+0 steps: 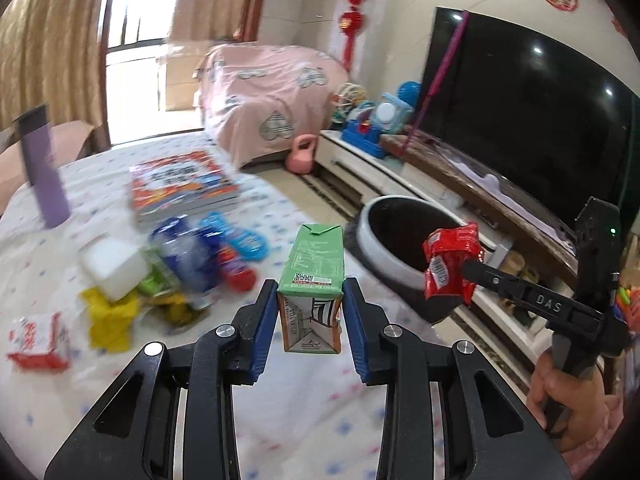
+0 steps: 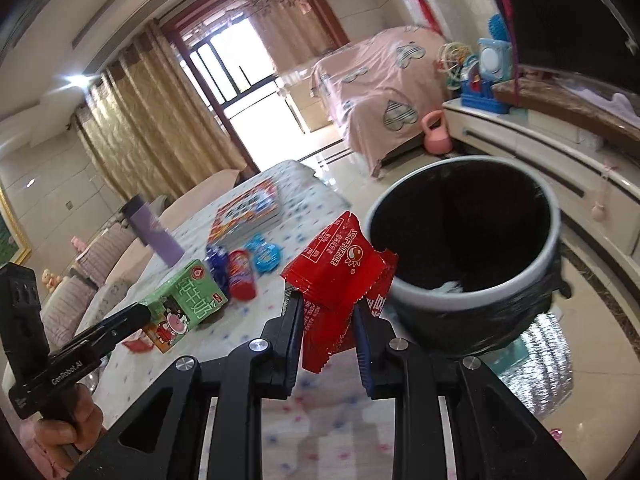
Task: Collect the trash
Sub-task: 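Carry both items over the bin and open both grippers to drop them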
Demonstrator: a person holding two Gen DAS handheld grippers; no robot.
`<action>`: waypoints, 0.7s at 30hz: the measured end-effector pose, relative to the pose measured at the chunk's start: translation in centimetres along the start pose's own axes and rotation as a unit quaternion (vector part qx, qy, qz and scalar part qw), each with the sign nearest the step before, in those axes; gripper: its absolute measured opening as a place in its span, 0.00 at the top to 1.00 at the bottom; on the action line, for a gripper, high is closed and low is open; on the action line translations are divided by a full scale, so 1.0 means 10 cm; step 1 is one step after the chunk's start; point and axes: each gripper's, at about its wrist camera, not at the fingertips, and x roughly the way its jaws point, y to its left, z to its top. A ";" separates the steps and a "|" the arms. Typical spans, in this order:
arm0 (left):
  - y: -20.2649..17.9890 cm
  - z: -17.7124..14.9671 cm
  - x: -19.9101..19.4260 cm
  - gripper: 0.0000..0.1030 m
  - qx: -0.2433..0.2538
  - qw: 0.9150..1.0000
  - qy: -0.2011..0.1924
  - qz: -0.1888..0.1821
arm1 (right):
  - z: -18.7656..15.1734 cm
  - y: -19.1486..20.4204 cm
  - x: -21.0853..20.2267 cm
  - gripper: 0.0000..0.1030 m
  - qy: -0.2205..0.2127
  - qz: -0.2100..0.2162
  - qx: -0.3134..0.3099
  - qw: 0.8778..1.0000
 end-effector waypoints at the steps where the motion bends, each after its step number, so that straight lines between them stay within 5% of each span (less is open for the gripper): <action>1: -0.07 0.02 0.04 0.70 0.005 1.000 0.000 -0.006 | 0.02 -0.04 -0.02 0.77 -0.002 -0.004 0.002 1.000; 21: -0.87 0.42 0.80 0.70 0.046 0.998 0.006 -0.047 | 0.41 -0.73 0.05 0.77 -0.002 -0.055 0.013 0.998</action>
